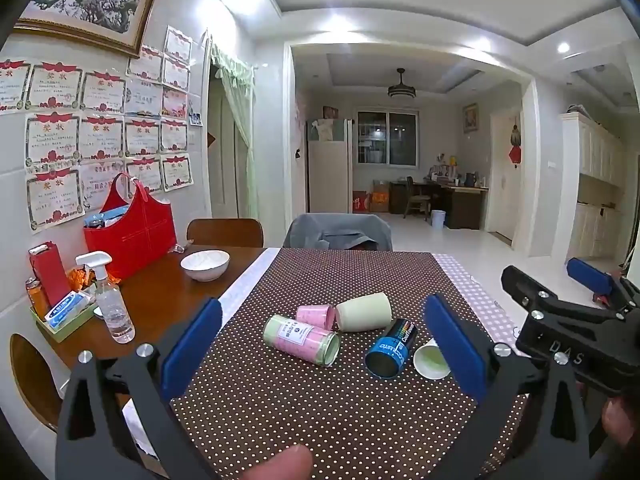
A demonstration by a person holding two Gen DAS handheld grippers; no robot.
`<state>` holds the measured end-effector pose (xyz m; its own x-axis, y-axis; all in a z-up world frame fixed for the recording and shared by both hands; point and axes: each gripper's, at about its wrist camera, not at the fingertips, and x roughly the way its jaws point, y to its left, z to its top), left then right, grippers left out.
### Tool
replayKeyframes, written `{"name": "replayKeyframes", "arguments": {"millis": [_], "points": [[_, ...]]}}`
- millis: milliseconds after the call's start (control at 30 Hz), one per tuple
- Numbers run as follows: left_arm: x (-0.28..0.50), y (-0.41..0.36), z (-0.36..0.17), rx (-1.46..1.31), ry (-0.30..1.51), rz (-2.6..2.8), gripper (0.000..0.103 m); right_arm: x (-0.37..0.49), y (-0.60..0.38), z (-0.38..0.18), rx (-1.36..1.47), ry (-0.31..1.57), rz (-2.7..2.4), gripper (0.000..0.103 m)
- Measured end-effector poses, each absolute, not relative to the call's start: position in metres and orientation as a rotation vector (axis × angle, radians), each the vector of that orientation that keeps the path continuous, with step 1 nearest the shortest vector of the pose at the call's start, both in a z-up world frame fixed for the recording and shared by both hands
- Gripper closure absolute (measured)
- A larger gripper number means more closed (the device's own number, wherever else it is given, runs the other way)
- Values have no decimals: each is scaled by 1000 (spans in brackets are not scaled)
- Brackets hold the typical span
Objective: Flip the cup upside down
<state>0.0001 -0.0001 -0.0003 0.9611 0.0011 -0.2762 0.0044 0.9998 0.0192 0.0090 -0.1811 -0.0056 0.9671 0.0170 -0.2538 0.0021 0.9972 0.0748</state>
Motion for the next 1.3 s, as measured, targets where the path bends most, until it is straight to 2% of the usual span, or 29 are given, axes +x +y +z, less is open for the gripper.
{"name": "replayKeyframes", "arguments": {"millis": [1300], "points": [[10,-9,-11,25,288,-9,4,12,-178,-11,70,266,11,6]]}}
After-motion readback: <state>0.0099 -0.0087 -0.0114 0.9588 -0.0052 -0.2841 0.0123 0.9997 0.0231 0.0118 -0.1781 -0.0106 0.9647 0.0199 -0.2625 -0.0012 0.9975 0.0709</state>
